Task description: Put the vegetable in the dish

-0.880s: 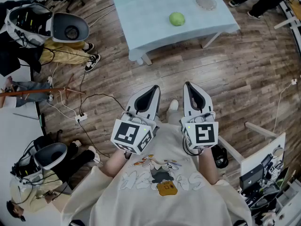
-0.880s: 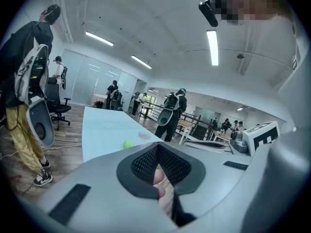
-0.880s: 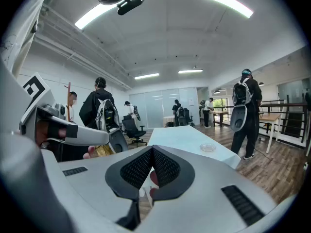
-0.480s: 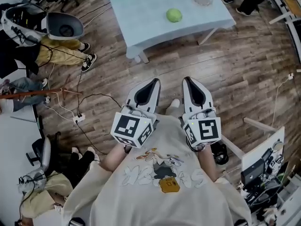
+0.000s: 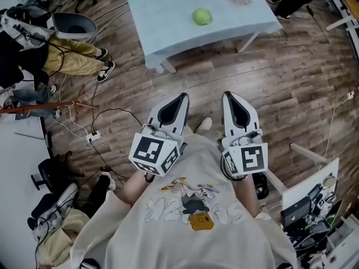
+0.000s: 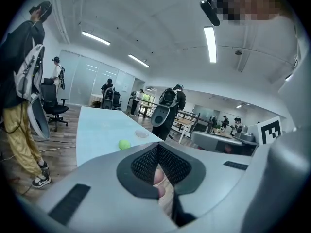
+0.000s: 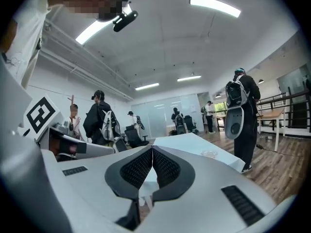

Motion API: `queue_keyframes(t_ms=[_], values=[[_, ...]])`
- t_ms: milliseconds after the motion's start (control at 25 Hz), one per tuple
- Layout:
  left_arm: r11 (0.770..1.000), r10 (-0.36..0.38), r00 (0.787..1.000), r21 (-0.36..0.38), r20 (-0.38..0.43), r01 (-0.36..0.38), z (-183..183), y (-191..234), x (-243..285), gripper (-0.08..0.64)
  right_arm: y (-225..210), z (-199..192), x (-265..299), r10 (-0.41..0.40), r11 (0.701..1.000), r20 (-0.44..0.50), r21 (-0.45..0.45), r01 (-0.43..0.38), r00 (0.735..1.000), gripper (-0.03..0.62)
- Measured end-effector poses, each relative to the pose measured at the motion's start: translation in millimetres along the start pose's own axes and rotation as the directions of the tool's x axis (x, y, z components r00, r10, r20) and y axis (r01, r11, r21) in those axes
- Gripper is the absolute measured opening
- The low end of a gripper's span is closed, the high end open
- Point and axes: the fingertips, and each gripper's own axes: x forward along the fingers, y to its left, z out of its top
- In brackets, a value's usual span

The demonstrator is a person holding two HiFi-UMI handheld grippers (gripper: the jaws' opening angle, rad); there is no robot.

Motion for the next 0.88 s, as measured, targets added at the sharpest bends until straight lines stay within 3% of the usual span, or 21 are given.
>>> queue_keyframes(t_ms=[320, 600, 880], values=[[1.0, 0.012, 0.999, -0.027, -0.046, -0.013, -12, -9, 16, 0.002, -26, -3, 6, -0.047, 0.997, 0.002, -0.067, 0.047, 0.999, 0.023], [0.996, 0.003, 0.999, -0.085, -0.046, -0.007, -1, 37, 58, 0.002, -36, -7, 63, -0.044, 0.996, -0.054, -0.077, 0.039, 0.998, 0.025], [0.995, -0.038, 0.999, -0.093, -0.029, 0.035, 41, 102, 118, 0.002, -47, 7, 149, -0.06, 0.996, -0.075, -0.076, 0.054, 0.995, 0.026]])
